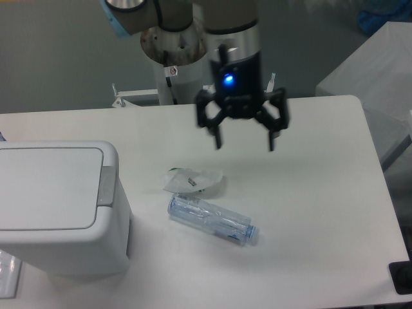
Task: Open the trash can
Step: 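Move the open gripper toward the white trash bin lid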
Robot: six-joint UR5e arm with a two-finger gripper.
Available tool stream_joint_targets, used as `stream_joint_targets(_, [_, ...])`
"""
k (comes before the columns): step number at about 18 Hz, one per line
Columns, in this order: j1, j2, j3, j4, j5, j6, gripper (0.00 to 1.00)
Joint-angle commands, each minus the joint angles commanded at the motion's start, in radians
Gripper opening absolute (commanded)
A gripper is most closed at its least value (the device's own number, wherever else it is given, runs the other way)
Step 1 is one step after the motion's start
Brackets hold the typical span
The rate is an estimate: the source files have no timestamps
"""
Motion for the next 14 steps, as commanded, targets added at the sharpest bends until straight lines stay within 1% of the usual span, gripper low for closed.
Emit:
stream_joint_targets(3, [-0.008, 0.002, 0.003, 0.02, -0.109, -0.172, 1.0])
stream_joint_targets(5, [-0.009, 0.003, 0.002, 0.02, -0.155, -0.226, 1.0])
stream_joint_targets(8, [-0.023, 0.002, -0.015, 0.018, -0.204, -0.241, 1.0])
stream_joint_targets(14, [-0.037, 0.0, -0.067, 0.014, -0.206, -0.255, 1.0])
